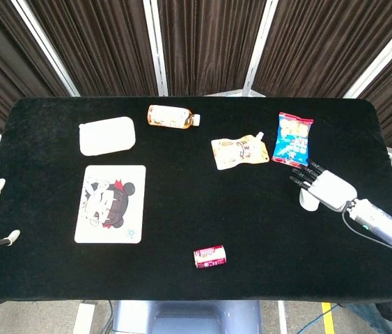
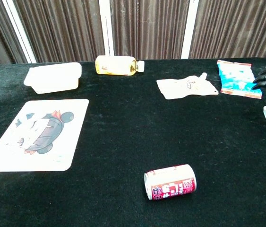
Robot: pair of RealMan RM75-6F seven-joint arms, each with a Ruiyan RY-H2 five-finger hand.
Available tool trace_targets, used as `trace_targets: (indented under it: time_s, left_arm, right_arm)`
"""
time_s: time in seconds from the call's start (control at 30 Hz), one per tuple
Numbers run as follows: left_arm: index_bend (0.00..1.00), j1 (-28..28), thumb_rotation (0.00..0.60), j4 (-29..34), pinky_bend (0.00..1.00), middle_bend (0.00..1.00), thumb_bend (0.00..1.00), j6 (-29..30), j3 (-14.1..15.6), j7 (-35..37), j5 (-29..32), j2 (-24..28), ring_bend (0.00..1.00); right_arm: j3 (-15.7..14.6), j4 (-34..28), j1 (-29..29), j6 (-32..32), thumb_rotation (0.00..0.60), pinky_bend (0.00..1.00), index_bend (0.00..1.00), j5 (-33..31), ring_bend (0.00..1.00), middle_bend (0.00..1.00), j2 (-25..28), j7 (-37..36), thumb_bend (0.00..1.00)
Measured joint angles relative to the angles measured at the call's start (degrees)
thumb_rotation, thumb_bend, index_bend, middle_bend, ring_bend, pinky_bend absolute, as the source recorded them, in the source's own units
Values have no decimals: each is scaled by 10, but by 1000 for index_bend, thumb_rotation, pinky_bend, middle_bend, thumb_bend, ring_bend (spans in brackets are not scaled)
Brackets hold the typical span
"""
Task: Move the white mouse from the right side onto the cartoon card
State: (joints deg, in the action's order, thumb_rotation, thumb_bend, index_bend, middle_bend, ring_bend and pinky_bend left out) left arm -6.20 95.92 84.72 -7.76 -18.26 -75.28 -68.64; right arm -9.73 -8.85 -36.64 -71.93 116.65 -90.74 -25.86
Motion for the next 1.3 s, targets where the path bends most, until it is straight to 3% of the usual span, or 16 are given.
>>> trace_targets:
  time_s: [0.17,0.83,1.3]
  left_arm:
    - [0,-3,600,-4,0,0,0,0,-5,-3,11,-4,0]
    - [0,-5,600,-7,0,0,0,4,-6,-10,20,-8,0]
    - [0,-7,600,-10,0,0,0,7,-4,-20,23,-16,0]
  right_arm:
    - [-23,24,0,11,600,0,34,-3,0,67,-21,-11,0]
    - [-57,42,7,77,600,0,34,-26,0,67,-32,6,0]
    - [-59,39,-7,86,600,29,37,-48,0,120,-59,7,0]
